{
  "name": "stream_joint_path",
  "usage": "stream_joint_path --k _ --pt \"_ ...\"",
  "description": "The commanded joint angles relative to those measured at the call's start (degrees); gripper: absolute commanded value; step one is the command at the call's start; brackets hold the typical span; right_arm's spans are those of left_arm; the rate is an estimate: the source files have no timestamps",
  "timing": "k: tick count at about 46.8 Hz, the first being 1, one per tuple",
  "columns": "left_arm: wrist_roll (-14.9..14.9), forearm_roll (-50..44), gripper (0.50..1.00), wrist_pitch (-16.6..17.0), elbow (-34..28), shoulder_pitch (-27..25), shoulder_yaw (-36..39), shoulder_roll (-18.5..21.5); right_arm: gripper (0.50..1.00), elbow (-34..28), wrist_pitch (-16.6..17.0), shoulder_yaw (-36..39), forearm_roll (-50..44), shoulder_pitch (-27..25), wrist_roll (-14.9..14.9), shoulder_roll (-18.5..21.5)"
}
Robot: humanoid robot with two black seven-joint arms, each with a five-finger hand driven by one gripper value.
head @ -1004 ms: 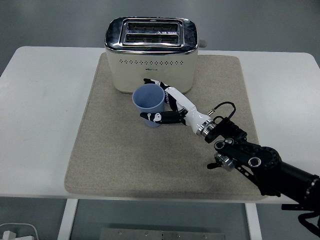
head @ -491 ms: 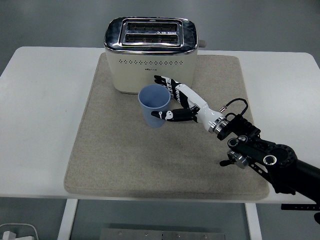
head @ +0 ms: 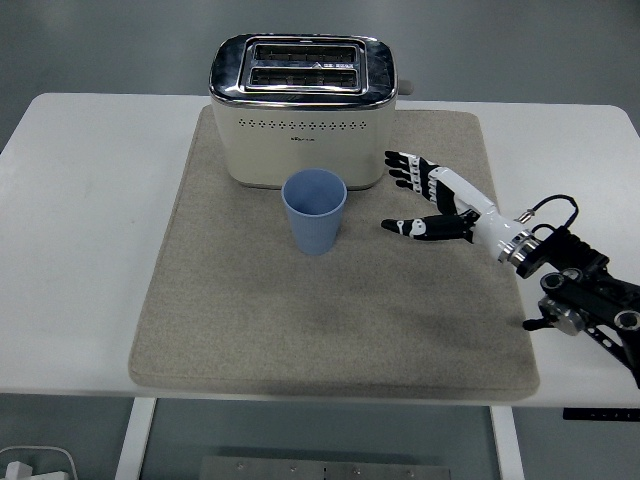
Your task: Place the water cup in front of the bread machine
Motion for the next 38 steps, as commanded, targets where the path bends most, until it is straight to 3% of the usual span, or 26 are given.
stream_joint_path --k 1,12,30,38 --pt "-0.1 0.0 1.0 0.0 0.0 0.0 0.0 0.0 0.934 -0.8 0.7 0.1 0.3 0.4 0.1 -2.9" --pt "0.0 0.0 1.0 0.0 0.0 0.0 0.0 0.0 0.934 -10.3 0.9 5.3 7.4 1.3 -1.6 -3.3" --pt "0.0 0.0 1.0 0.0 0.0 0.0 0.0 0.0 0.934 -23.5 -0.4 4.9 21.0 10.7 -11.3 5.4" --pt "0.0 0.0 1.0 0.0 0.0 0.0 0.0 0.0 0.934 -25.1 -1.5 5.1 21.2 11.5 -12.2 7.7"
